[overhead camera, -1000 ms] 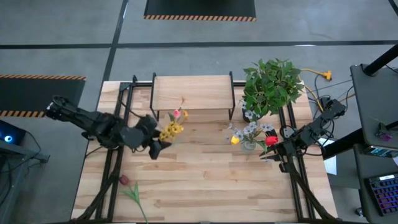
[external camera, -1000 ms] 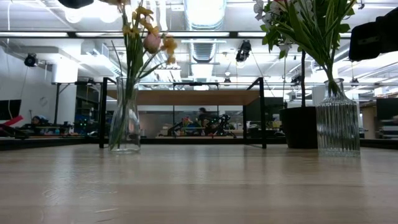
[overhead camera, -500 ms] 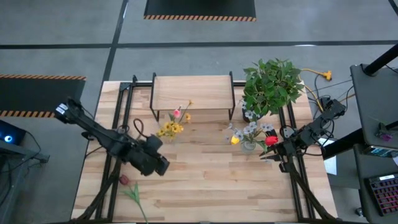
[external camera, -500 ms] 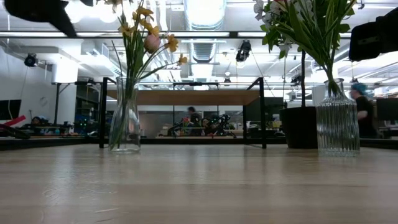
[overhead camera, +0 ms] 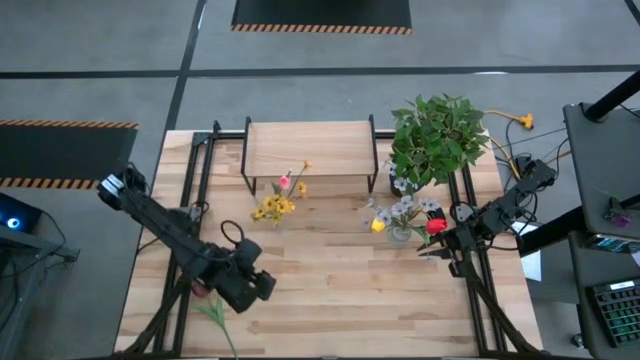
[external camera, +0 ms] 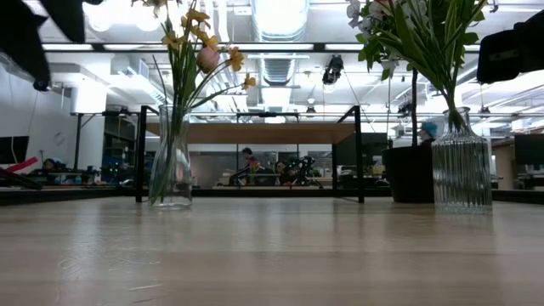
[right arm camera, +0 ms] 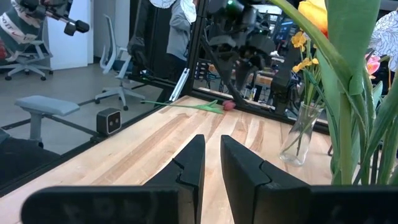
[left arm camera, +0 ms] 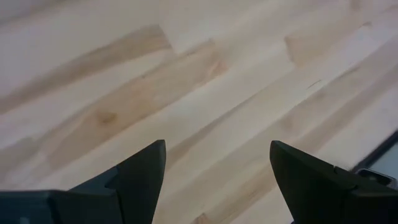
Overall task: Pick and place flowers into a vace then onto a shelf
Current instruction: Put the dark red tulip into the left transparent vase
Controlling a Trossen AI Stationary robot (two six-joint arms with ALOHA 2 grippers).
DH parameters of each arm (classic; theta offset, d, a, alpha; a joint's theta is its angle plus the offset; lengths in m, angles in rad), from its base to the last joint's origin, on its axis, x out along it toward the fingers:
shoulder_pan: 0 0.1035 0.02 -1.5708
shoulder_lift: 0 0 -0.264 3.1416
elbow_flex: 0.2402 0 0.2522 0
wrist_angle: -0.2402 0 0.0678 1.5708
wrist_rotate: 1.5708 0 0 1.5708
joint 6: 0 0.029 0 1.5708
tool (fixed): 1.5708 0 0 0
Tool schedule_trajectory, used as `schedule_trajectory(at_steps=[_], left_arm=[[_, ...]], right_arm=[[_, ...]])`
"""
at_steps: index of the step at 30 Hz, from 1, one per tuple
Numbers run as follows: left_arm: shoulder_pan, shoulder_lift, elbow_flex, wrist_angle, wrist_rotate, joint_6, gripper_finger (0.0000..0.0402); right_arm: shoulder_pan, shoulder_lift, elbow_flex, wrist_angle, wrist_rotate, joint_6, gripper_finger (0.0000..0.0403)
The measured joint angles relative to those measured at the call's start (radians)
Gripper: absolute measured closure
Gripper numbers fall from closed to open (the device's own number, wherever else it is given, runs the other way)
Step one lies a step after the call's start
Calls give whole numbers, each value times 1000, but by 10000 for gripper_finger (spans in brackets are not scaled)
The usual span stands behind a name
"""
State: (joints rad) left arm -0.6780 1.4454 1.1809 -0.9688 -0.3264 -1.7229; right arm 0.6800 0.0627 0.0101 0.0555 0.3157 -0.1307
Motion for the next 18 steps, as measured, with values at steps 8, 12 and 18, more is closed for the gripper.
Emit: schedule_trajectory(at_steps=[8,12,18], left_arm=[[-65,100,-1,-6,28,-146,131],[-92,135,-1,-44,117,-250,131],[-151,158,-1,-97,188,-449,131]], right_arm=[[0,0,0,0,0,0,360],[0,0,0,0,0,0,360],[0,0,0,0,0,0,360]])
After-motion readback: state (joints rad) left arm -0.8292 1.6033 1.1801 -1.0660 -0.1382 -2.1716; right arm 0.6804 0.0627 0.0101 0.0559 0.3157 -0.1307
